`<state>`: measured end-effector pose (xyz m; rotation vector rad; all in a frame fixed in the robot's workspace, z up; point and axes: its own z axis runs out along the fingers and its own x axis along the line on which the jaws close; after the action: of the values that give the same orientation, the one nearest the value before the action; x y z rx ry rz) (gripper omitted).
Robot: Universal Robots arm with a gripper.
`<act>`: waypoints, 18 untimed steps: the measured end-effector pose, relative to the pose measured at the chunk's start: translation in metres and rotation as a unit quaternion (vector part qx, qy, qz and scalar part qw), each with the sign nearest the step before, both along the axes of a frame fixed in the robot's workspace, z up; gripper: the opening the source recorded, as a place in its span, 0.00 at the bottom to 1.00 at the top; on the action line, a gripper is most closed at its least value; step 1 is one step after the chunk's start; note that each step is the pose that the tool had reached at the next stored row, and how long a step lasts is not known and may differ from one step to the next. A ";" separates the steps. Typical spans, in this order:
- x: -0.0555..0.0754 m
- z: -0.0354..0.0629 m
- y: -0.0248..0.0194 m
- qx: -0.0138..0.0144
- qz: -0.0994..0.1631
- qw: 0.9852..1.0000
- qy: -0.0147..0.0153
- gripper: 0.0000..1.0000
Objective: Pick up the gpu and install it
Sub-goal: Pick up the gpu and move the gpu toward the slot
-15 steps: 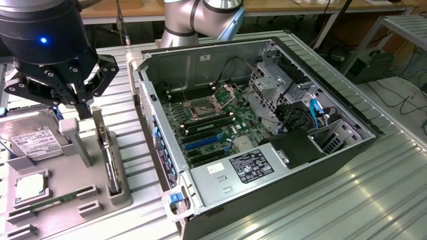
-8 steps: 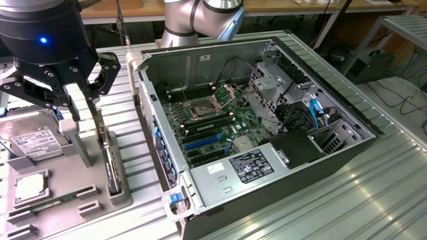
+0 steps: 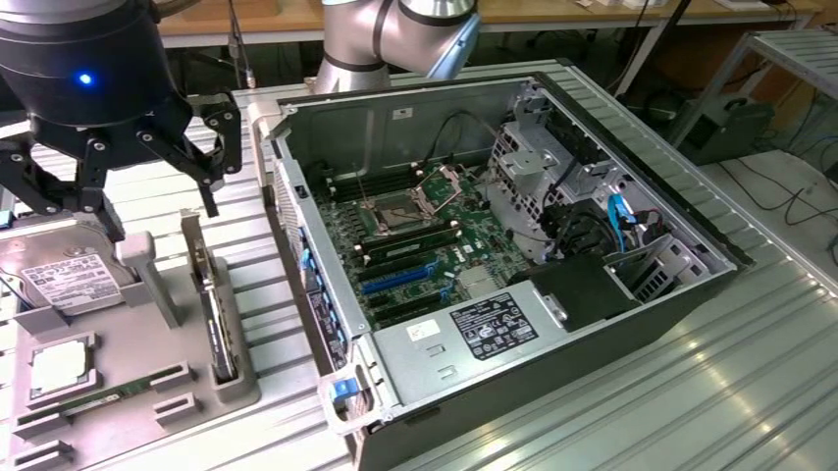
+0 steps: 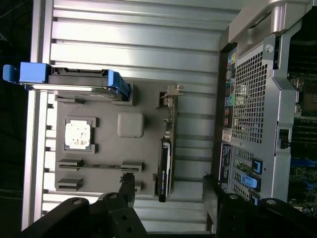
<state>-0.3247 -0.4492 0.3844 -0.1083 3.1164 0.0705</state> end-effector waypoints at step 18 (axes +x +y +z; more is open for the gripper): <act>0.000 -0.0168 -0.0034 0.000 -0.015 1.000 0.000 0.72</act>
<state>-0.3247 -0.4526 0.3676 -0.0623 3.1171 0.0698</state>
